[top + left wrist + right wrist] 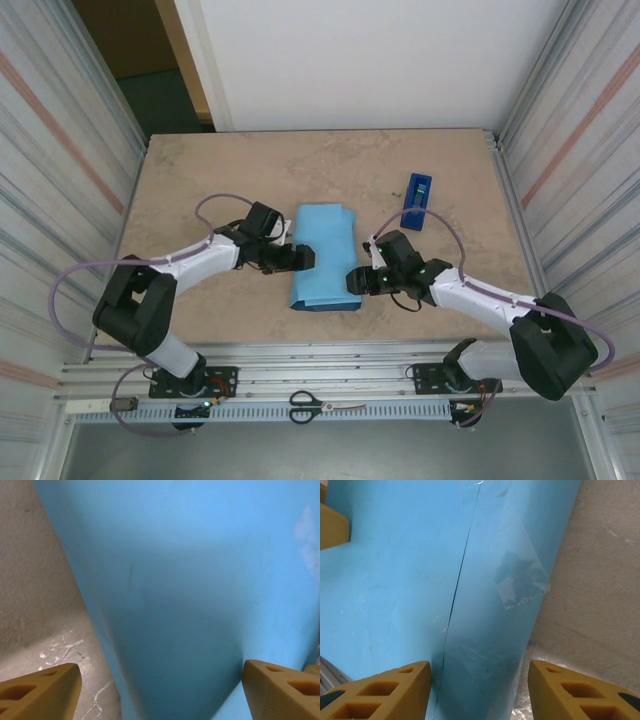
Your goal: Wrap the gift box in paper
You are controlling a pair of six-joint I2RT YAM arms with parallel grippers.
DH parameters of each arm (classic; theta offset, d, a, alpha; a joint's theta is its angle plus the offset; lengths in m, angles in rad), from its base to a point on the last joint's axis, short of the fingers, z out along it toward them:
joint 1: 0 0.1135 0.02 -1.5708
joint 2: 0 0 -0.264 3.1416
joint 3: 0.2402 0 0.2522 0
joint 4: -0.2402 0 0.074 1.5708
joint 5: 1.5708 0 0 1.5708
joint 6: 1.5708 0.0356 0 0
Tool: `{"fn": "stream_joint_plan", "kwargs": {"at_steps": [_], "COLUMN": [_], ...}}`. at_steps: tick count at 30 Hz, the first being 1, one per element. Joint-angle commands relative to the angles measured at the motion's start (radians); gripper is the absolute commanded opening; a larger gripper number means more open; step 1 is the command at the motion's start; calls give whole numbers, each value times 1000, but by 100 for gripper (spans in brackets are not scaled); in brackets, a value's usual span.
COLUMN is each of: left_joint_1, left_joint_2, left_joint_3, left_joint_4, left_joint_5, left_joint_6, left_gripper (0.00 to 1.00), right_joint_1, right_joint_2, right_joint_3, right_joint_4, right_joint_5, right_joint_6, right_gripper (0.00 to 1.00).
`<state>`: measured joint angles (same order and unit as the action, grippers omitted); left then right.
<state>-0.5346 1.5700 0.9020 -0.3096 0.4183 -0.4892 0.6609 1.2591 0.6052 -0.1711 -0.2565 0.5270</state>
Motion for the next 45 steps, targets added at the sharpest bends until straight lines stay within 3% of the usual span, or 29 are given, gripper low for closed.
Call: {"fn": "stream_joint_plan", "kwargs": {"at_steps": [1, 11, 20, 26, 36, 45], "left_joint_1": [-2, -3, -4, -4, -4, -4], "left_joint_2": [15, 45, 51, 54, 65, 65], "left_joint_3": [12, -4, -1, -1, 3, -3], "left_joint_4": [-17, -7, -7, -11, -16, -14], "left_joint_5": [-31, -19, -10, -7, 1, 5], "left_joint_6": [27, 35, 32, 37, 43, 47], "left_gripper": [81, 78, 76, 75, 73, 73], "right_joint_1": [0, 24, 61, 73, 143, 178], "right_joint_2": [17, 86, 110, 134, 216, 257], "right_joint_3": [-2, 21, 32, 39, 93, 114], "right_joint_4": [16, 34, 22, 29, -60, -86], "right_joint_5": [29, 65, 138, 195, 391, 422], "right_joint_6": [-33, -35, -23, 17, 168, 202], "right_gripper": [53, 45, 46, 41, 36, 28]}}
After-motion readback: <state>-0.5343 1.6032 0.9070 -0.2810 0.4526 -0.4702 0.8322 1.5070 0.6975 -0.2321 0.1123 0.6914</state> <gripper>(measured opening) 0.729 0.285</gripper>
